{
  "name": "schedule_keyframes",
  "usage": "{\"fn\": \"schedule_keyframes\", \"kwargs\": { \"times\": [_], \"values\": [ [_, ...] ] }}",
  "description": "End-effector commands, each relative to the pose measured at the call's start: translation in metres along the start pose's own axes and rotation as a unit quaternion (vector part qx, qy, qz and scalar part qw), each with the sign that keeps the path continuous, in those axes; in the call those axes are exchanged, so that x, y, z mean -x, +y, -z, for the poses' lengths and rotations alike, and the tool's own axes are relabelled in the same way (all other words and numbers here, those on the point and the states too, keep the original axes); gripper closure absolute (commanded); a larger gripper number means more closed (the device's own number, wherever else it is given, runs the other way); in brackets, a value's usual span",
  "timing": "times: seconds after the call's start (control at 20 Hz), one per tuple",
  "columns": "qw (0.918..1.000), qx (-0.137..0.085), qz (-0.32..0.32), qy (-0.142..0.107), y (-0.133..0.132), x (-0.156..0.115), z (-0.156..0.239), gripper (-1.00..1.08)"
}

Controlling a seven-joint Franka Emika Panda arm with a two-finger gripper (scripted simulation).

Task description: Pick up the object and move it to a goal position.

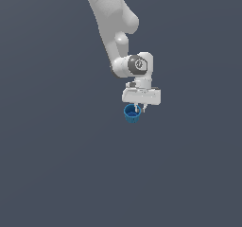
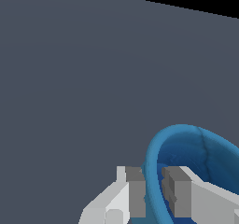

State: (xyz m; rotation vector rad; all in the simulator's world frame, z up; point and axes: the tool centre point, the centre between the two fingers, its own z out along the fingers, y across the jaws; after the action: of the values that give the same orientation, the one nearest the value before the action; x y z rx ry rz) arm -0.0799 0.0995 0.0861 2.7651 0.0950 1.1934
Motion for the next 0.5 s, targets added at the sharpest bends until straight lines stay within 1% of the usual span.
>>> {"fn": "schedule_keyframes", "kwargs": {
  "times": [0.0, 0.45],
  "values": [
    [1.0000, 0.000, -0.002, 0.001, 0.004, -0.013, 0.004, 1.08],
    [1.0000, -0.001, -0.002, 0.001, 0.025, -0.078, 0.022, 1.08]
  ]
}}
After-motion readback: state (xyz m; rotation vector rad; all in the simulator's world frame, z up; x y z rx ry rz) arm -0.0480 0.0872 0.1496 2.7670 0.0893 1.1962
